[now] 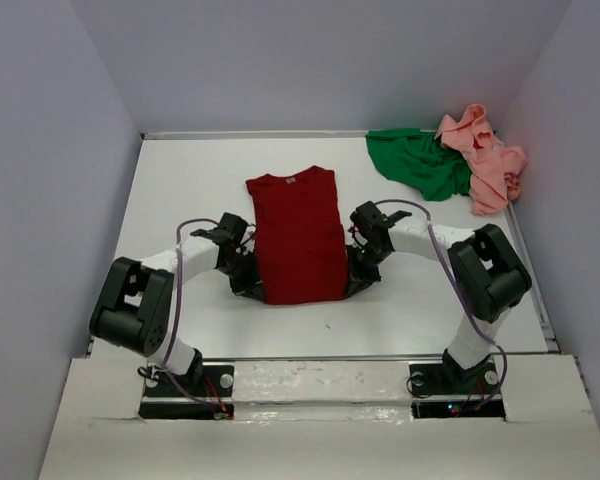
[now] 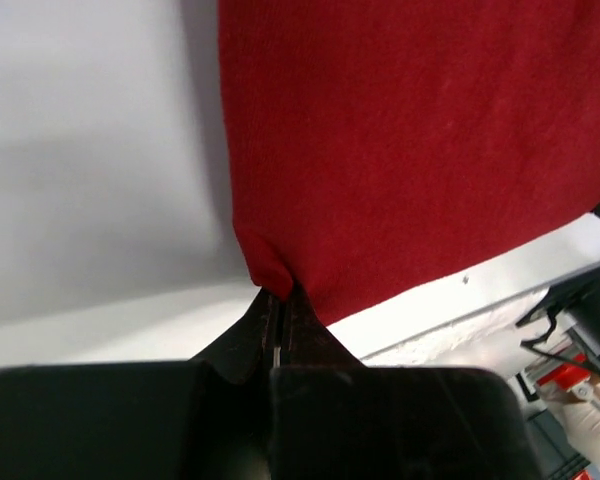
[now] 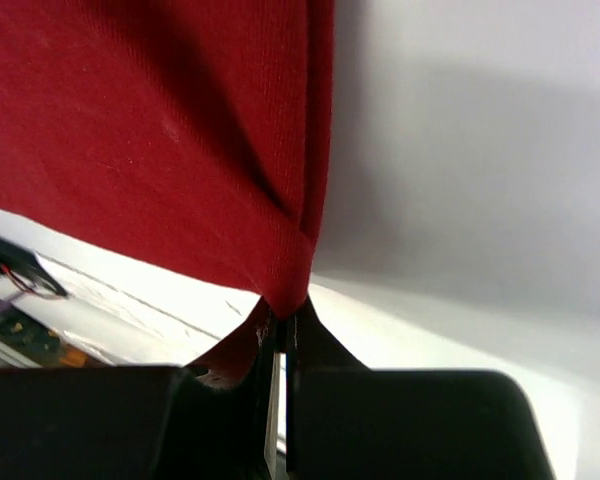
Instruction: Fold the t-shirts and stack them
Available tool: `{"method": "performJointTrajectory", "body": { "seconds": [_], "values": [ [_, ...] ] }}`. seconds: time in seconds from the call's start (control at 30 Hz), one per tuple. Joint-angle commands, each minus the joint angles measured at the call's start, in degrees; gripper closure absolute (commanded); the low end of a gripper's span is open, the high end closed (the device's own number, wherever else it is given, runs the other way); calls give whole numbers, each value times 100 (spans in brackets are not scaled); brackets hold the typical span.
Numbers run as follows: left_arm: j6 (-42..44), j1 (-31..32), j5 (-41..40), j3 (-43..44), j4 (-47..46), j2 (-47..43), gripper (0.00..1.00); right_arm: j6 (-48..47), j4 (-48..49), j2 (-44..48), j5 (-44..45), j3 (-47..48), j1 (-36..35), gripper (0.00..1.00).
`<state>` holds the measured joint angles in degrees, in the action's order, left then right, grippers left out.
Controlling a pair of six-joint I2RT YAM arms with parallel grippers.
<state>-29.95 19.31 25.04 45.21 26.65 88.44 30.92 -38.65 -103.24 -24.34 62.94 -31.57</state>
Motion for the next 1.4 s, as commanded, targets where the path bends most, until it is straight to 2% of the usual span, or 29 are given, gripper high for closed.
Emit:
{"method": "performJointTrajectory", "body": {
  "seconds": [0.0,0.3,0.43,0.57,0.8,1.03,1.23,1.37],
  "values": [
    [-501,493,98,-433,410,-808,100,-156,-563,751,-150,-457,-33,100],
    [-1258,1136,299,-1295,1016,-2681,100,265,-1082,2509,-361,-1757,-191,100],
    [-1487,1347,265,-1199,1236,-2885,100,546,-1267,3360,-318,-1960,-244,100],
    [-1496,1374,124,-1006,1421,-2938,100,687,-1259,3714,-229,-1891,-244,100],
    [-1338,1374,-139,-172,1755,-2587,100,609,-1302,3487,-159,-1188,-244,100],
    [-1171,1374,-710,1444,2185,-1692,100,310,-1469,2933,16,-389,-244,100],
    [-1153,1374,-913,2017,2353,-1400,100,152,-1812,2687,333,463,-244,100],
    [-1179,1304,-992,2123,2379,-1330,100,64,-1891,2537,430,693,-244,100]
  ]
}}
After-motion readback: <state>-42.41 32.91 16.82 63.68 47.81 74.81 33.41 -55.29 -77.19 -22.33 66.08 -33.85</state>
